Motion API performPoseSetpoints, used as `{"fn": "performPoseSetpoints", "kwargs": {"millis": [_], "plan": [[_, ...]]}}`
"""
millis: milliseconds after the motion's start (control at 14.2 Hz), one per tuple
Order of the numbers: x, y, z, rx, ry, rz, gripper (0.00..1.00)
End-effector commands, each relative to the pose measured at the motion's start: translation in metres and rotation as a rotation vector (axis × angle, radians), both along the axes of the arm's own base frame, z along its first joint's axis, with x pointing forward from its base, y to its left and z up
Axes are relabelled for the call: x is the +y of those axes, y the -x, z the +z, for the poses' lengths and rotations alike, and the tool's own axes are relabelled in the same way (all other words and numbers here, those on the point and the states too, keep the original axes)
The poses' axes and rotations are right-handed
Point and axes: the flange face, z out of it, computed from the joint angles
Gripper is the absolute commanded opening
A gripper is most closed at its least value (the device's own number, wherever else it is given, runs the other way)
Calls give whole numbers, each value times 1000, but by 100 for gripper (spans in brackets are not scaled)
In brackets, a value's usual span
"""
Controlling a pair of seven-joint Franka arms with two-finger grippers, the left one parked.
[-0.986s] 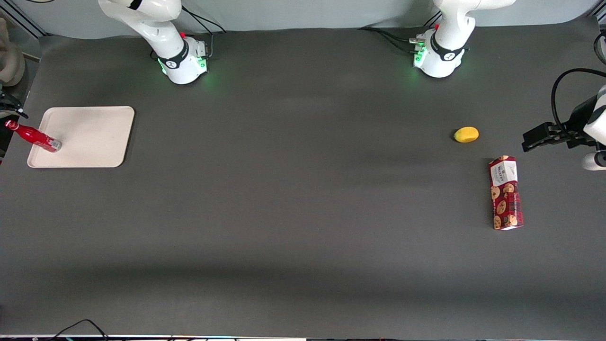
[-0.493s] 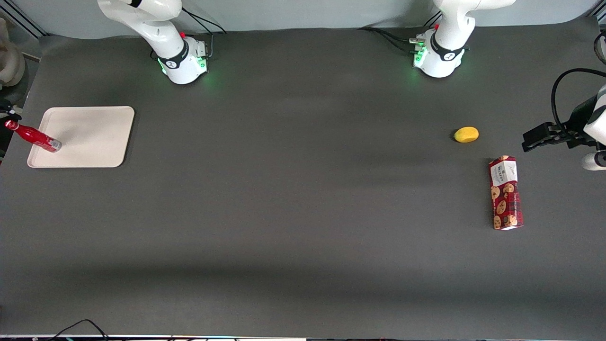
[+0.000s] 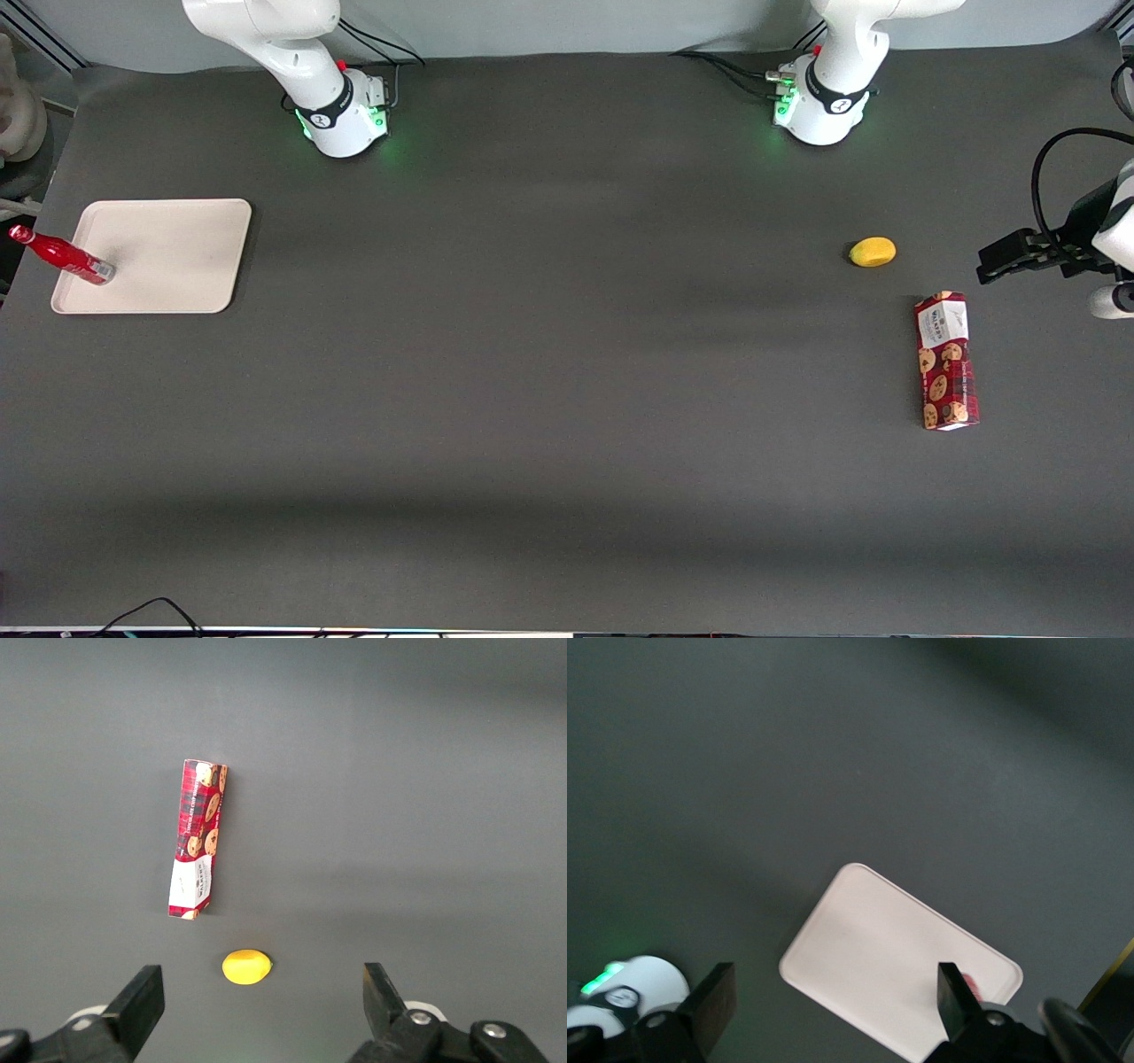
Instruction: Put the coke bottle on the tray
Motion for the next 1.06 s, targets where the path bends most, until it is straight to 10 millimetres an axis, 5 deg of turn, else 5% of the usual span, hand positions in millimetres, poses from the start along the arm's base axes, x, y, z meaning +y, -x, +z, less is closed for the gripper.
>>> {"fn": "performPoseSetpoints", "kwargs": {"millis": [0, 141, 352, 563, 986], "plan": [[101, -30, 28, 24, 69, -167, 100], [184, -38, 38, 4, 91, -299, 100], [259, -39, 34, -2, 105, -468, 100], [269, -43, 31, 5, 95, -519, 100], [248, -45, 50, -15, 55, -622, 100]]}}
